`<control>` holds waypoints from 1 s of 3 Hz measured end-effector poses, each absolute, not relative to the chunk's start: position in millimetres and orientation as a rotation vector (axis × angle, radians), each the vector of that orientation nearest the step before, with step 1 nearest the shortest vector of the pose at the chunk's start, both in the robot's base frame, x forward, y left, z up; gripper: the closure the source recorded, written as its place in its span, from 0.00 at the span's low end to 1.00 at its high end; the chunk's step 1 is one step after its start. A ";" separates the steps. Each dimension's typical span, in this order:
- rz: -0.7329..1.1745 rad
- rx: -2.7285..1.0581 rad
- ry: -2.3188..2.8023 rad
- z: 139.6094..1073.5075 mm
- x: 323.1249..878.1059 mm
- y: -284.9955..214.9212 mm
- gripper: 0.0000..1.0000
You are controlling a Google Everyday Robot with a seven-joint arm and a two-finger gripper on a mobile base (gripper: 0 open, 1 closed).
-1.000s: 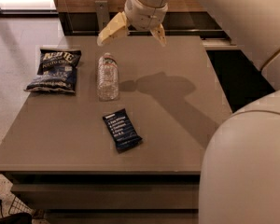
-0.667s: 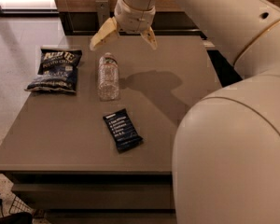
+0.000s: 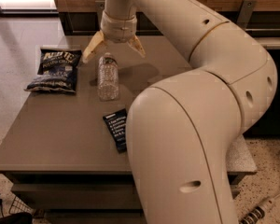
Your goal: Place water bottle upright
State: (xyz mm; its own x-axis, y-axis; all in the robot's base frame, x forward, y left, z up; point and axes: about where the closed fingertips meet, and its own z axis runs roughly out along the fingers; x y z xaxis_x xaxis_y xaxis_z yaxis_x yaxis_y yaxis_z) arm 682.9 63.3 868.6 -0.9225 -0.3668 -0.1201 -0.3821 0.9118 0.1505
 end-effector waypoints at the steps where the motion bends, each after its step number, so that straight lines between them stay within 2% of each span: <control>1: 0.122 -0.520 3.025 866.3 679.3 68.0 0.00; 2: 0.014 -0.437 3.053 863.3 669.5 74.1 0.00; 3: -0.010 -0.380 3.094 847.2 664.8 78.7 0.00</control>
Offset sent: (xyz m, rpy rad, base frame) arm -0.0507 0.0038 -0.0044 -0.3012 0.0838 -0.1813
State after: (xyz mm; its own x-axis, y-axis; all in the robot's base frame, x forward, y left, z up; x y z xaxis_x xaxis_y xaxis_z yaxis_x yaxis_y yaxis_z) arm 664.8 78.7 847.2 -0.9700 -0.2419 -0.0231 -0.2417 0.9703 -0.0090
